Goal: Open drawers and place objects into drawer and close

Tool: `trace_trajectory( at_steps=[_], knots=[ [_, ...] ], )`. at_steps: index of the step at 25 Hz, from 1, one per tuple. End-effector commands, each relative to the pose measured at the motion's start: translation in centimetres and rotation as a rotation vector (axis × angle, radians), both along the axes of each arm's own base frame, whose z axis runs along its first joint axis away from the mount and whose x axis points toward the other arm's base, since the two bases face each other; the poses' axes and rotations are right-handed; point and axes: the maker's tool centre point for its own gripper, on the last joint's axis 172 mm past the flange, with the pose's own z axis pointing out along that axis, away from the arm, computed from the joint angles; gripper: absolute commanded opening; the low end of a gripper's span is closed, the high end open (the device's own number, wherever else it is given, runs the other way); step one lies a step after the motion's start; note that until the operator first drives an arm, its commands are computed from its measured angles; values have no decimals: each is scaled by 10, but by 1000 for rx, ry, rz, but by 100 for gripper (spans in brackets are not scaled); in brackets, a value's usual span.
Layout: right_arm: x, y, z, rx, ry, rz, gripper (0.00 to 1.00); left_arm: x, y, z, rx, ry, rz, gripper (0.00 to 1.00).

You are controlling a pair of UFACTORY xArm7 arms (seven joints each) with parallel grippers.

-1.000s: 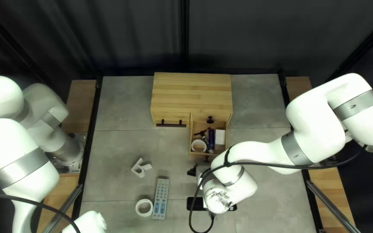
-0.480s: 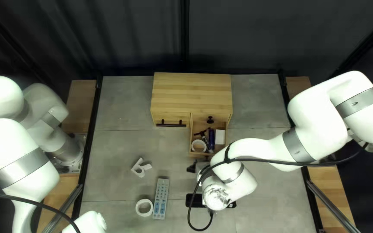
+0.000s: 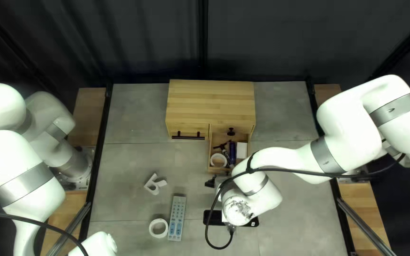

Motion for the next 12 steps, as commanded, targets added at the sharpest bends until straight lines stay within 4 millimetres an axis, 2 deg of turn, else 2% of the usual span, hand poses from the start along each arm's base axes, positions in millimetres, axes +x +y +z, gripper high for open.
trace_trajectory(
  at_steps=[1, 12],
  knots=[
    [-1, 0, -3, 13, -4, 7, 100, 0, 0, 0, 0, 0, 0, 100],
    [-2, -2, -14, 30, 18, 2, 100, 0, 0, 0, 0, 0, 0, 100]
  ],
)
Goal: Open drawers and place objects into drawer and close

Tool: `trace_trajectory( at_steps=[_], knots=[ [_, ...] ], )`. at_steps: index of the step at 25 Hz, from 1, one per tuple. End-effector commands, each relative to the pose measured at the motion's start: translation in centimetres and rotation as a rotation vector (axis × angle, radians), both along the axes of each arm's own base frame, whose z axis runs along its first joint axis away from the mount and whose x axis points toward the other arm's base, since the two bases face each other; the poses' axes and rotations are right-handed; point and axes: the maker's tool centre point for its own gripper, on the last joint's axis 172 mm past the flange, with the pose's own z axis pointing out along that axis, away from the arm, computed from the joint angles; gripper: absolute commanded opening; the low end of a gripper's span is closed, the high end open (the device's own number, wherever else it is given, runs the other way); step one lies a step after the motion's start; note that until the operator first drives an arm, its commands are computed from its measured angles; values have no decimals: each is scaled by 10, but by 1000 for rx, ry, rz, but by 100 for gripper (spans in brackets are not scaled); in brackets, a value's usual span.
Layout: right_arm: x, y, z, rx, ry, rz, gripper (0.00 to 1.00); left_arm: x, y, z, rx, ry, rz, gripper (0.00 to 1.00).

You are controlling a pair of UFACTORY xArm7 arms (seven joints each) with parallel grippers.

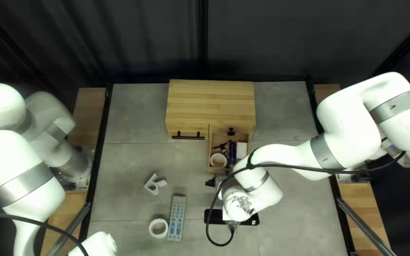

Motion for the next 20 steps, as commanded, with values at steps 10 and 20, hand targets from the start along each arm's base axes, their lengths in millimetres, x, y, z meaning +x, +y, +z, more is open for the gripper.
trace_trajectory(
  at_steps=[10, 20],
  knots=[
    [-4, -10, -1, -15, 13, -9, 100, 0, 0, 0, 0, 0, 0, 100],
    [-3, -21, 5, -33, 19, -12, 100, 0, 0, 0, 0, 0, 0, 100]
  ],
)
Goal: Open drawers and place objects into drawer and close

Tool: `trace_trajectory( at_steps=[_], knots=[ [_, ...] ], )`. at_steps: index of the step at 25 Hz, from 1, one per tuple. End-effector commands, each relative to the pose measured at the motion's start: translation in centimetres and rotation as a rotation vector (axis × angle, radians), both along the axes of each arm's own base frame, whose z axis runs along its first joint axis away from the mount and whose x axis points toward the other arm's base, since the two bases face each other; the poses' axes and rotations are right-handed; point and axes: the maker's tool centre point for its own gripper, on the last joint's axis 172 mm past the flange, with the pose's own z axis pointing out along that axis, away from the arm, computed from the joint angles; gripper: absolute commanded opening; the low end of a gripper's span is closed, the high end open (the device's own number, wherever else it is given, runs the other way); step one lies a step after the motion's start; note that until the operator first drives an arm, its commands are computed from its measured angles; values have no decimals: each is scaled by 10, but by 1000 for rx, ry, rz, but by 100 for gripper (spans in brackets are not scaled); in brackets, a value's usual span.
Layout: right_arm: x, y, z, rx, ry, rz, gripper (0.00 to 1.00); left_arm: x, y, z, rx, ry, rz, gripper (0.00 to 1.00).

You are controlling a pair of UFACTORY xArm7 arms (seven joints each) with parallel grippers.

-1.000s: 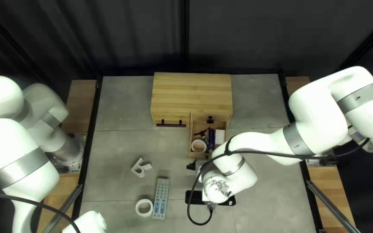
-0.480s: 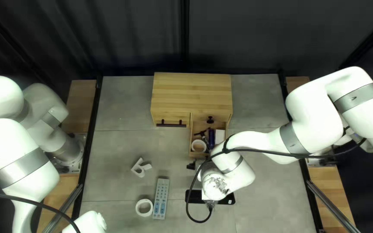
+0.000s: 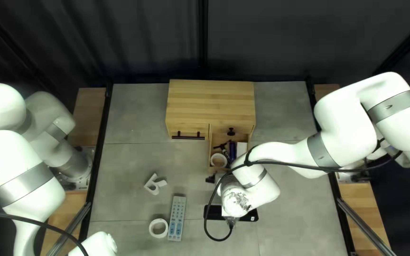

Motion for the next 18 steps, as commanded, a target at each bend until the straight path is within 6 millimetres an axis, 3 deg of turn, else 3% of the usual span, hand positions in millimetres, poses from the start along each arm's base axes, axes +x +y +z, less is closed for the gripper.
trace_trajectory(
  at_steps=[1, 18],
  knots=[
    [-1, -4, 2, -7, 2, 0, 100, 0, 0, 0, 0, 0, 0, 100],
    [-7, -25, 8, -21, -6, -5, 100, 0, 0, 0, 0, 0, 0, 100]
  ],
)
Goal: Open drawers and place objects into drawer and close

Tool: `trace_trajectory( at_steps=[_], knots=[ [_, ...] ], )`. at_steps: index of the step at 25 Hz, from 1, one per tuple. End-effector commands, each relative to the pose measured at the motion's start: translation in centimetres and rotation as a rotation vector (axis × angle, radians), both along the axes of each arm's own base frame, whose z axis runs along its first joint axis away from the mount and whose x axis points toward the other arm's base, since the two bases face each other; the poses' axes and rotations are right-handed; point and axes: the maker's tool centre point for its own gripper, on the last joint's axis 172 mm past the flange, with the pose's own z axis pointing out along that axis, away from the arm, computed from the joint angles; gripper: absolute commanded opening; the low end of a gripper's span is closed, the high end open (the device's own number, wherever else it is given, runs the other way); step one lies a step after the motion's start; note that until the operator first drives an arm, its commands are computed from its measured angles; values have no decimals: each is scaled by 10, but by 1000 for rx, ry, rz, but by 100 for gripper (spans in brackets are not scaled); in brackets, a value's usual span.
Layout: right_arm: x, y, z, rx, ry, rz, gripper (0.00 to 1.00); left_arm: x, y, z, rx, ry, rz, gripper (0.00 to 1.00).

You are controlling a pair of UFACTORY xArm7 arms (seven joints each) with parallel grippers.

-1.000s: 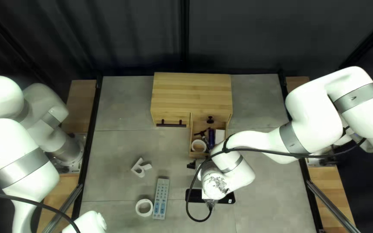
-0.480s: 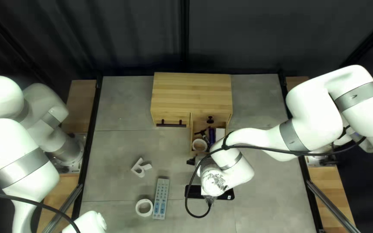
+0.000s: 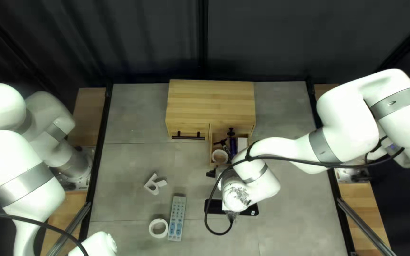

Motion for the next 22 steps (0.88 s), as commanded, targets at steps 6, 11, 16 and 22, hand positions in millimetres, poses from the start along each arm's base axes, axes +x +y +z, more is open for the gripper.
trace_trajectory(
  at_steps=[6, 11, 16, 22],
  knots=[
    [0, -14, 2, -5, -4, 1, 100, 0, 0, 0, 0, 0, 0, 100],
    [0, -25, 4, -9, -7, -4, 100, 0, 0, 0, 0, 0, 0, 100],
    [0, -34, 3, -13, -5, -9, 100, 0, 0, 0, 0, 0, 0, 100],
    [-2, -45, 3, -24, 1, -17, 100, 0, 0, 0, 0, 0, 0, 100]
  ],
)
